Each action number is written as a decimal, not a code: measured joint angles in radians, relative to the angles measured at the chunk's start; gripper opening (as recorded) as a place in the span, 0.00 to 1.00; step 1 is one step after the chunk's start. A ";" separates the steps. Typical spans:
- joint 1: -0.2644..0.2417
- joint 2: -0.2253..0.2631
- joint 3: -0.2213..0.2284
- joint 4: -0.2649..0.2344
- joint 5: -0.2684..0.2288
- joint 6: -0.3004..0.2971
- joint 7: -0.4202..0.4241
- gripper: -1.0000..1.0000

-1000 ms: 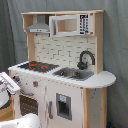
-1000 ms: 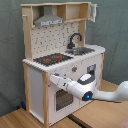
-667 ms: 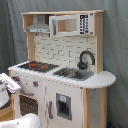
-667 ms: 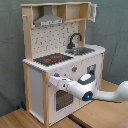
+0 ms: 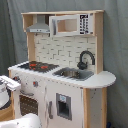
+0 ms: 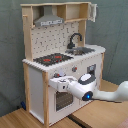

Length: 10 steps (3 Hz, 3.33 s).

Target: Play with the kitchen

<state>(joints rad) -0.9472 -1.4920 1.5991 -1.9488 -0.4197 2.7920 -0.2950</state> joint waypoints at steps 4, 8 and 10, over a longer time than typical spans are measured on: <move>0.003 0.000 0.001 0.001 0.000 0.053 -0.186 1.00; 0.003 0.000 0.001 0.001 0.000 0.061 -0.187 1.00; 0.125 0.021 -0.059 -0.149 0.002 0.061 -0.186 1.00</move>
<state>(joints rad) -0.8224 -1.4711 1.5401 -2.0977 -0.4175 2.8532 -0.4806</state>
